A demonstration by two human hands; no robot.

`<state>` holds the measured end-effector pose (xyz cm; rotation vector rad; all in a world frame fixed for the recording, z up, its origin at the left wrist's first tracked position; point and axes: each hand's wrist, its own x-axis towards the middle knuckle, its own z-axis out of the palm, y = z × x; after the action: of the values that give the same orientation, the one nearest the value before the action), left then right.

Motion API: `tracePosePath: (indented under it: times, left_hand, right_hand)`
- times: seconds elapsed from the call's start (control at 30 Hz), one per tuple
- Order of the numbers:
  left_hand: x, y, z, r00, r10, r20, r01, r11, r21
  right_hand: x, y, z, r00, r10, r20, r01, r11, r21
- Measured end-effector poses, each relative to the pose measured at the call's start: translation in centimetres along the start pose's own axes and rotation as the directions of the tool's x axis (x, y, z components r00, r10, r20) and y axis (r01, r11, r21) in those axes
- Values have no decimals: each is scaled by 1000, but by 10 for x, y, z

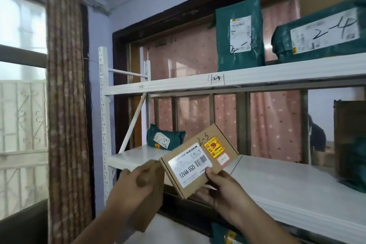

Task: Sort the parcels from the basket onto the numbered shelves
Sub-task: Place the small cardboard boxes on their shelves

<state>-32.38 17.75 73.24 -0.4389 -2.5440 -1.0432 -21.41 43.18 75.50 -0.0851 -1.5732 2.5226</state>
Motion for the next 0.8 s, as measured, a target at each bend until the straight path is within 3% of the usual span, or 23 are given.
tracePosePath:
  times: [0.13, 0.33, 0.8]
  left_hand:
    - [13, 29, -9, 992, 124, -29, -121, 989, 89]
    - [34, 64, -3, 969, 217, -115, -216, 976, 23]
    - [96, 151, 12, 884, 458, -93, -439, 883, 166]
  right_hand:
    - [4, -18, 0, 997, -76, 10, 76, 997, 5]
    - [4, -42, -18, 984, -173, -53, 177, 979, 101]
    - [-13, -135, -60, 907, -412, -89, 418, 906, 64]
